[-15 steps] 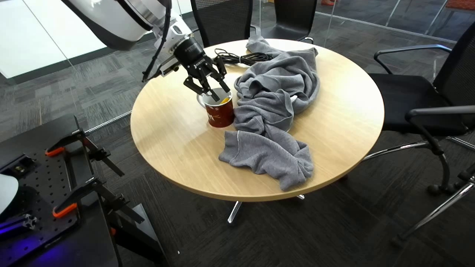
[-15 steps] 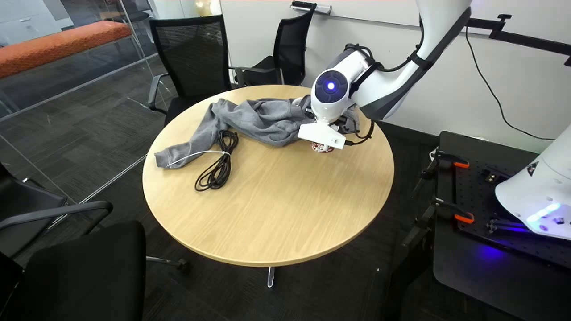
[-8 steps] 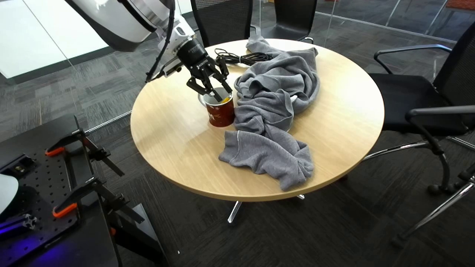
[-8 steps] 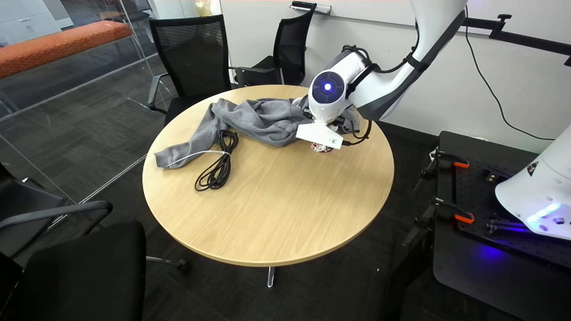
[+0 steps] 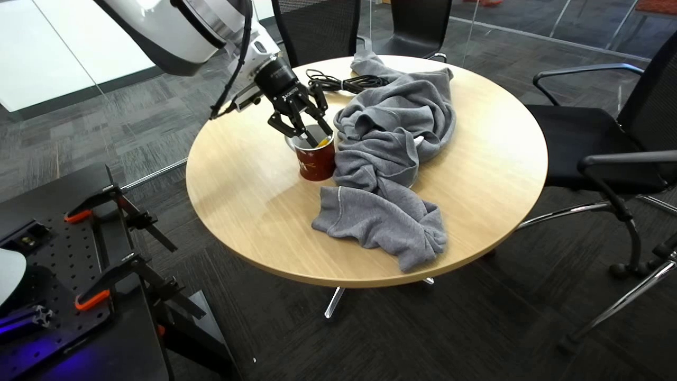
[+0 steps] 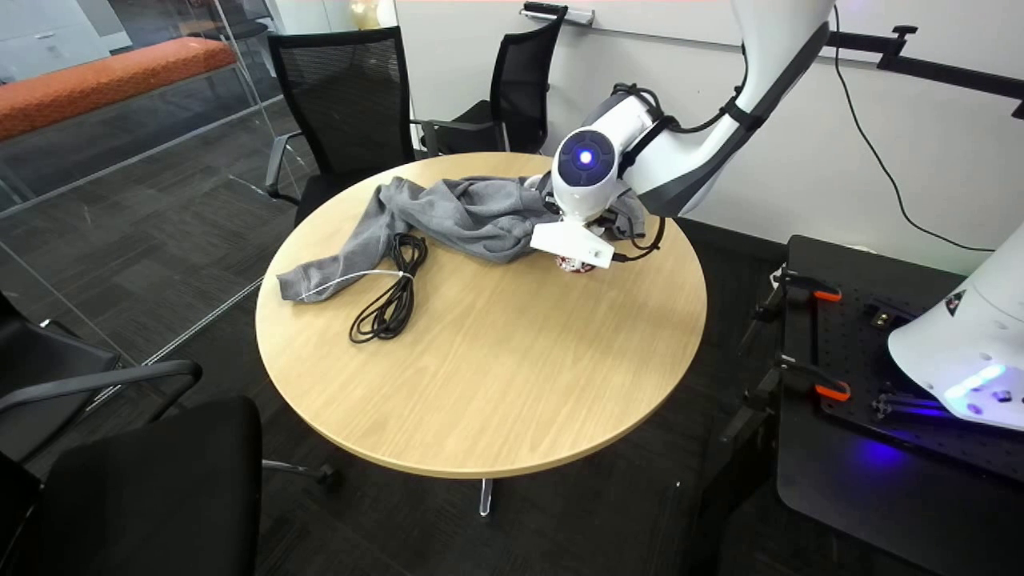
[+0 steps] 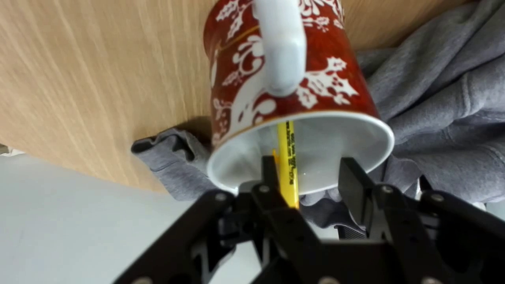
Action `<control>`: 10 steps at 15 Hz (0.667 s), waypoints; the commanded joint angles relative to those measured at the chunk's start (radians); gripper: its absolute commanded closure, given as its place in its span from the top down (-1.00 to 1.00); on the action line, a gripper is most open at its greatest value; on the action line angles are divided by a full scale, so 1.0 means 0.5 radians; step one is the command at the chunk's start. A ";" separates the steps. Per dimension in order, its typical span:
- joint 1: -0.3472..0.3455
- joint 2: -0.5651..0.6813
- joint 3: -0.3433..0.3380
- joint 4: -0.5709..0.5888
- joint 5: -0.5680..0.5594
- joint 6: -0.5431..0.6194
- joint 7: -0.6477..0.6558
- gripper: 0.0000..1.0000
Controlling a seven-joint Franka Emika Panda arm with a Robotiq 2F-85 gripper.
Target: Remove the marker out of the cup and put it on the table
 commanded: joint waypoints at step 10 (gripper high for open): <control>-0.030 0.088 -0.016 0.061 0.064 0.044 -0.090 -0.93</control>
